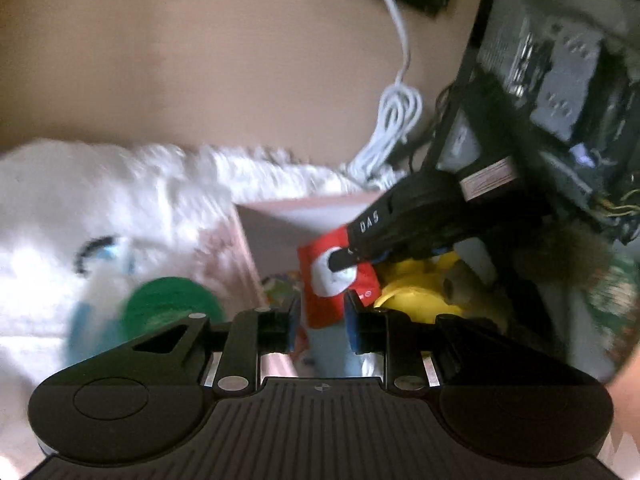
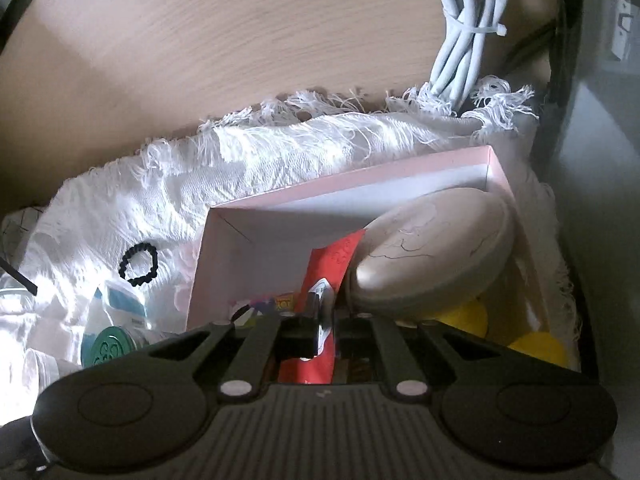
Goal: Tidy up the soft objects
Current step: 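Carry the mask and red packet over the pink box and open both grippers, then reach the right gripper to the blue-and-white wipes pack and grasp it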
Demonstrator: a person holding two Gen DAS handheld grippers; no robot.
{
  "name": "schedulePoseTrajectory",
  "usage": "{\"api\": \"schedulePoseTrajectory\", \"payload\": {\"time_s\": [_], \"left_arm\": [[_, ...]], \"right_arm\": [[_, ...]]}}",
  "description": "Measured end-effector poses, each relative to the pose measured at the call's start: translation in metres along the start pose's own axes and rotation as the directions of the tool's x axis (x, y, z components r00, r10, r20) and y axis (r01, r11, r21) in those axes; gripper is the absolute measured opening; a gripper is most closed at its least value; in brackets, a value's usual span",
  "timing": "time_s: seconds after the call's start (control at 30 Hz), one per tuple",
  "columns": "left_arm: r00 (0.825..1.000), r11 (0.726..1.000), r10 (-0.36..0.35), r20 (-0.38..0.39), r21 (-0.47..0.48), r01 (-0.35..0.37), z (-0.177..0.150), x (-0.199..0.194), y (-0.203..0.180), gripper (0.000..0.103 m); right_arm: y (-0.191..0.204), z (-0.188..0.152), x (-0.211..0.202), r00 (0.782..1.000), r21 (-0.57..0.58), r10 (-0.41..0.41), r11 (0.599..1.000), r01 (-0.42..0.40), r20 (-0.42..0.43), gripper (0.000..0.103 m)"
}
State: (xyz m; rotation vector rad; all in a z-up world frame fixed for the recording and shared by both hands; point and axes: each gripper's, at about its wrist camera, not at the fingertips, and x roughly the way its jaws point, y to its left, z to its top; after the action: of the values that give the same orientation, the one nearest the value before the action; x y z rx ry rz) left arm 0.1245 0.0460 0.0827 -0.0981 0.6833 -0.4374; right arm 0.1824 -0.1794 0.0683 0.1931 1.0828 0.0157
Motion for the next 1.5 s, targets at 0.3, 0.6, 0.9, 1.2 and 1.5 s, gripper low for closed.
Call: {"api": "schedulePoseTrajectory", "payload": {"time_s": [0.3,0.6,0.9,1.2,1.5], "left_arm": [[0.994,0.995,0.101,-0.035,-0.020,-0.102,-0.081,-0.080,0.047,0.026],[0.982,0.986,0.158,-0.102,-0.042,-0.163,-0.120,-0.092,0.074,0.026],[0.988,0.989,0.144,-0.053,-0.035,-0.145,-0.109,-0.104,0.072,0.026],[0.996,0.993,0.080,-0.032,-0.085,-0.083,-0.012,-0.113,0.081,0.026],[0.964,0.975,0.112,-0.241,-0.160,-0.153,0.083,-0.015,0.107,0.026]], "right_arm": [[0.014,-0.036,-0.062,0.980,-0.089,-0.058,0.993,0.076,0.192,0.033],[0.086,-0.132,-0.117,0.911,-0.397,-0.072,0.884,0.246,0.405,0.056],[0.125,-0.165,-0.104,0.951,-0.491,-0.009,0.855,0.167,0.308,0.056],[0.133,-0.197,-0.096,0.952,-0.501,-0.023,0.846,0.181,0.304,0.057],[0.094,-0.231,-0.074,0.972,-0.395,-0.056,0.907,0.145,0.229,0.057]]}}
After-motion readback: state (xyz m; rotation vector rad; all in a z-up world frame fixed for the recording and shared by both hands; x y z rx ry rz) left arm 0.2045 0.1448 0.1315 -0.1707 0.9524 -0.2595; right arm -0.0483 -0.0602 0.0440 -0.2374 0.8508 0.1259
